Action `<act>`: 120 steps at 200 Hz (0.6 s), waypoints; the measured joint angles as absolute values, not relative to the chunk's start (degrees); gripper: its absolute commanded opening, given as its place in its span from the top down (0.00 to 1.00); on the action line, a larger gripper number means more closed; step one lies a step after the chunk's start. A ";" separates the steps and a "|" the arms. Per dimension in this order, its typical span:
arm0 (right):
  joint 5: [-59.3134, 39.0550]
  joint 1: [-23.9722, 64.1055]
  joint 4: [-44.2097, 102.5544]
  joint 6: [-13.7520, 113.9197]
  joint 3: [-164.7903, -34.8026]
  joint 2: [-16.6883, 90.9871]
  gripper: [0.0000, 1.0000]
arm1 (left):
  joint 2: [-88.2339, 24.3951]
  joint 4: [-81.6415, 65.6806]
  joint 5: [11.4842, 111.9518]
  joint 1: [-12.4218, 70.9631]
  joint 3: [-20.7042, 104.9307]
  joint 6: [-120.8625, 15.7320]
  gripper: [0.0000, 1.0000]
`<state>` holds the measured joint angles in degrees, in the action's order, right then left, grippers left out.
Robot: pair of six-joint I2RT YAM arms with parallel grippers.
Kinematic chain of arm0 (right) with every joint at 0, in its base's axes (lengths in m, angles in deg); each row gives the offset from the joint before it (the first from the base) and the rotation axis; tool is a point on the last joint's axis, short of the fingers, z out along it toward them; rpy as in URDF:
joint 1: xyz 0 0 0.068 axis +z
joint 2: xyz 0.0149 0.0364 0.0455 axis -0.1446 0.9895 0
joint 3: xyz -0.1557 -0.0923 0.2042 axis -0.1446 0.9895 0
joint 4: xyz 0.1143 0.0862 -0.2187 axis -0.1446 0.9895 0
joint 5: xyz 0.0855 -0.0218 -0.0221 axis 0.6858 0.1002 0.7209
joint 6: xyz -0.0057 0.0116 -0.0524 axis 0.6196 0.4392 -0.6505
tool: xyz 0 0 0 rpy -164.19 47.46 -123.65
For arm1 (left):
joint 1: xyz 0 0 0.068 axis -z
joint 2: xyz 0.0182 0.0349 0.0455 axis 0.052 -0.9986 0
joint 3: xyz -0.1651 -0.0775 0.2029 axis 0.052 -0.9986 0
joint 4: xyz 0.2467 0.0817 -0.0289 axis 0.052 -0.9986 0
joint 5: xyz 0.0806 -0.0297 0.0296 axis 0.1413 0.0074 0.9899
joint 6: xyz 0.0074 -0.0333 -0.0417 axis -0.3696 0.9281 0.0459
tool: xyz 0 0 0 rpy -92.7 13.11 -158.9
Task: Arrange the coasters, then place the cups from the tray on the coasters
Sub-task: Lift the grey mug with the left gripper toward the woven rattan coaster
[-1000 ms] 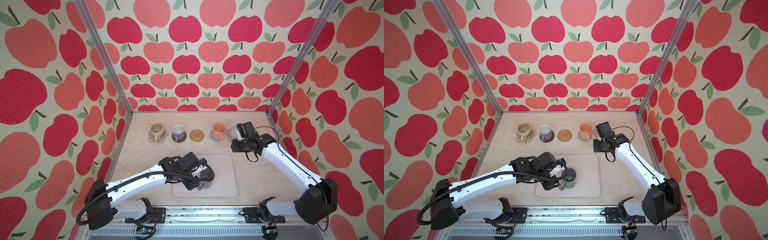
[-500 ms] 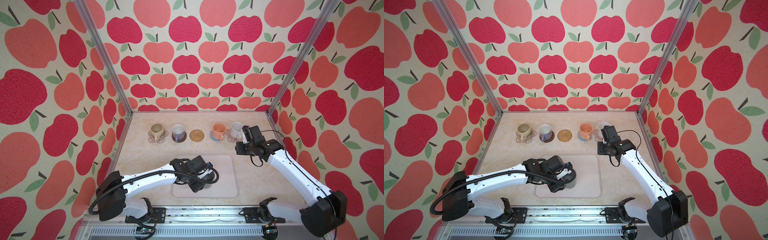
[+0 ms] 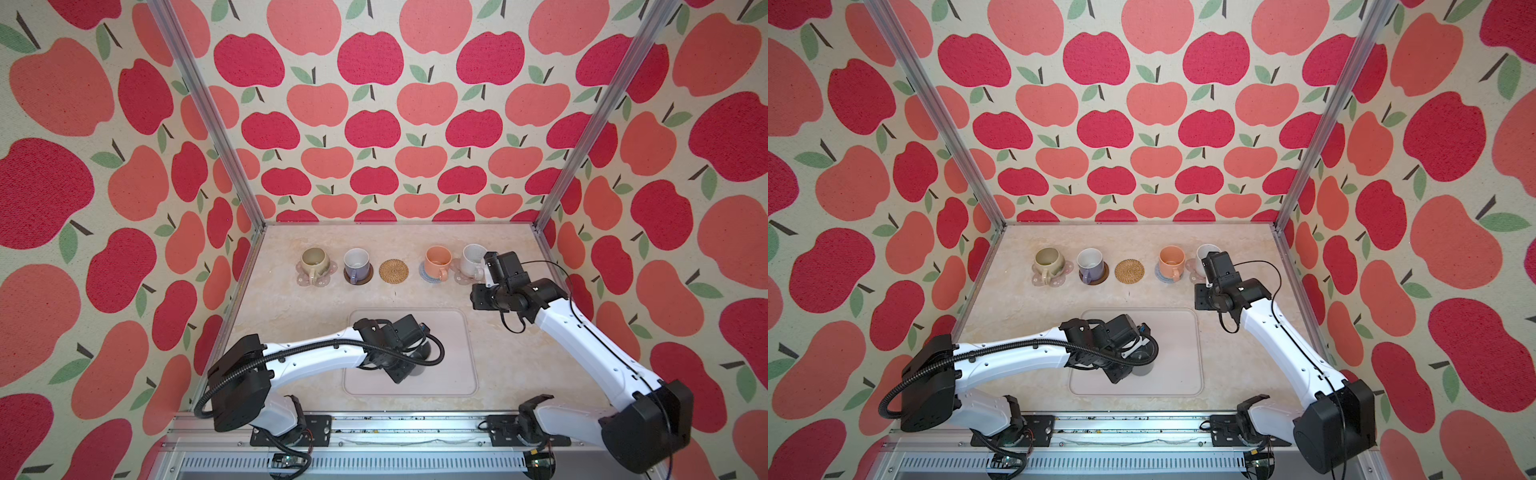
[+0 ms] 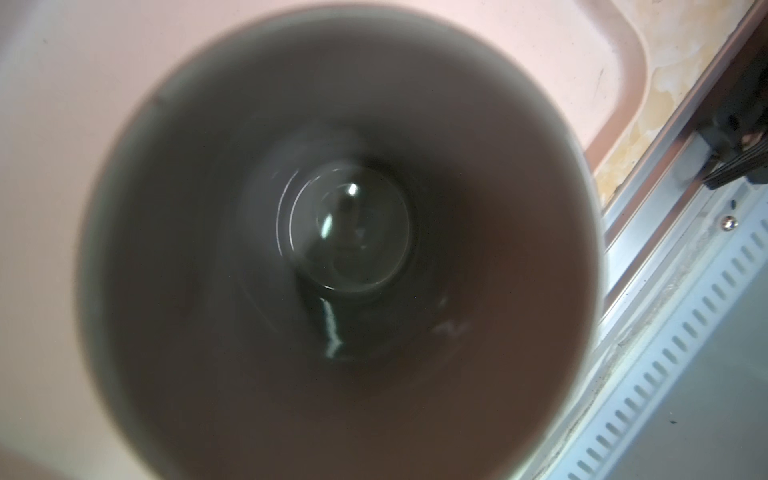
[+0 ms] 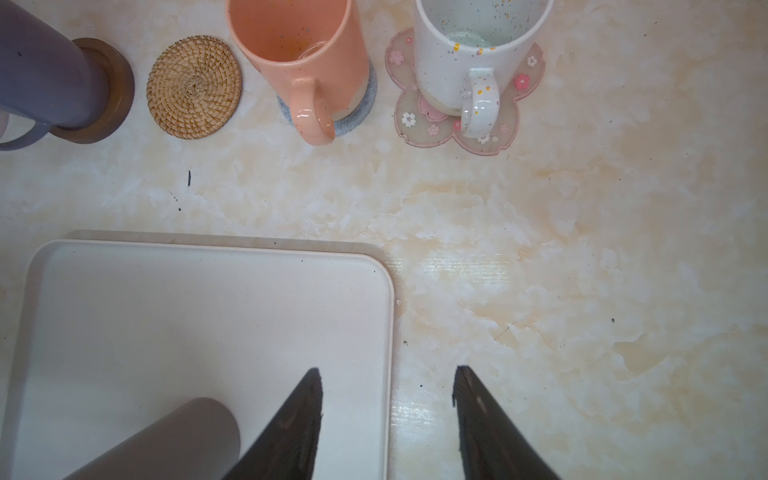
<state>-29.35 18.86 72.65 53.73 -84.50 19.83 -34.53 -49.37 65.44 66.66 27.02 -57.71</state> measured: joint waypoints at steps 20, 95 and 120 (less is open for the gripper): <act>-29.35 18.86 72.09 53.71 -84.50 19.89 0.46 | -35.07 -49.37 66.40 66.66 27.06 -57.21 0.89; -29.35 18.64 71.56 53.47 -84.50 21.12 0.46 | -35.07 -50.33 68.39 63.40 27.85 -55.17 1.00; -29.35 18.60 71.56 53.20 -84.50 21.12 0.46 | -35.07 -52.36 69.26 61.00 29.42 -54.12 1.00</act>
